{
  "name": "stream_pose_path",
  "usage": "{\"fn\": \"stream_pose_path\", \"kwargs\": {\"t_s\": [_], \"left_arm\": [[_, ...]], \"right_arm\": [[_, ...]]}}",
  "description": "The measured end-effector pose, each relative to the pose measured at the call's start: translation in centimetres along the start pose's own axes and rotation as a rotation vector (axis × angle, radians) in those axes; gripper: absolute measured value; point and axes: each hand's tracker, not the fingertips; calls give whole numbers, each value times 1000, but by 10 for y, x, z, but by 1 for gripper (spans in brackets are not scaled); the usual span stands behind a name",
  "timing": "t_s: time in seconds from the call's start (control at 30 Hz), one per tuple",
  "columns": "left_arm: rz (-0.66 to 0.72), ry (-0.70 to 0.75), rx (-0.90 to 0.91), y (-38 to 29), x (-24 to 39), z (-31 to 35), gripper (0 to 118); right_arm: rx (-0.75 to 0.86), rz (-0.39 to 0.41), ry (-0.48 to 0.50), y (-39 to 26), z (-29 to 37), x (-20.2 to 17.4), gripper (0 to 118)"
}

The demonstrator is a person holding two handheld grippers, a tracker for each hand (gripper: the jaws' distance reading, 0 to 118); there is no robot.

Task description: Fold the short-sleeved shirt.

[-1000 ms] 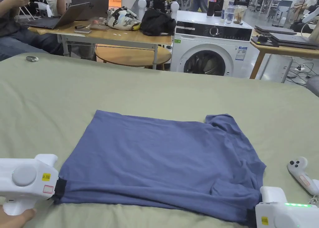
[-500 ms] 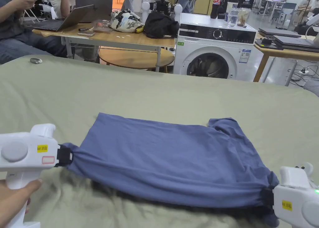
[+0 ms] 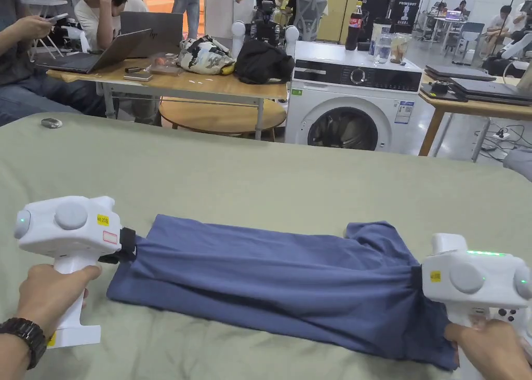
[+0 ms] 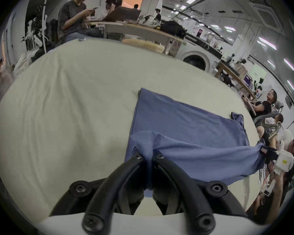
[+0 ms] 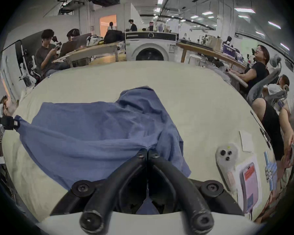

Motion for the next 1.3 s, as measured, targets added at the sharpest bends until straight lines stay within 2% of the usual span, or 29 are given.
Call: {"fn": "stream_pose_path", "kwargs": {"t_s": [0.17, 0.3, 0.33, 0.37, 0.43, 0.47, 0.57, 0.67, 0.7, 0.73, 0.77, 0.8, 0.83, 0.9, 1.1, 1.3], "left_arm": [[4, 11, -25, -2, 3, -19, 1], [-12, 7, -8, -4, 9, -20, 3], [-13, 3, -1, -5, 10, -18, 9], [-17, -2, 12, -7, 11, -16, 27], [-22, -19, 36, -10, 14, -7, 41], [-33, -38, 62, -13, 17, 0, 48], [-46, -79, 140, -27, 26, 24, 49], [-79, -128, 245, -44, 36, 44, 49], [-98, -112, 274, -53, 43, 52, 48], [-126, -102, 301, -61, 49, 58, 41], [-153, -79, 343, -69, 56, 63, 20], [-187, -61, 365, -72, 51, 60, 3], [-212, -38, 366, -77, 57, 61, 0], [-236, -12, 378, -87, 63, 64, 0], [-234, 33, 315, -91, 53, 67, 0], [-126, 23, 114, -52, 8, 48, 0]], "right_arm": [[-19, 22, -17, 0, -27, -4, 0], [-33, 7, -27, -3, -32, -6, 0], [-29, 9, -36, -4, -29, -6, 2], [-5, 5, -46, -5, -27, -8, 11], [62, -12, -58, -7, -11, -12, 36], [102, -23, -44, -8, -1, -14, 43], [198, -57, -10, -15, 28, -23, 43], [302, -93, -14, -26, 55, -38, 40], [333, -86, -17, -29, 62, -44, 31], [357, -77, -12, -32, 67, -49, 16], [376, -67, -14, -36, 72, -56, 0], [387, -61, -22, -39, 75, -61, 0], [396, -61, -24, -42, 78, -66, 0], [414, -59, 6, -47, 81, -70, 0], [425, -40, 6, -57, 87, -78, 0], [386, -5, 3, -63, 81, -74, 0]]}}
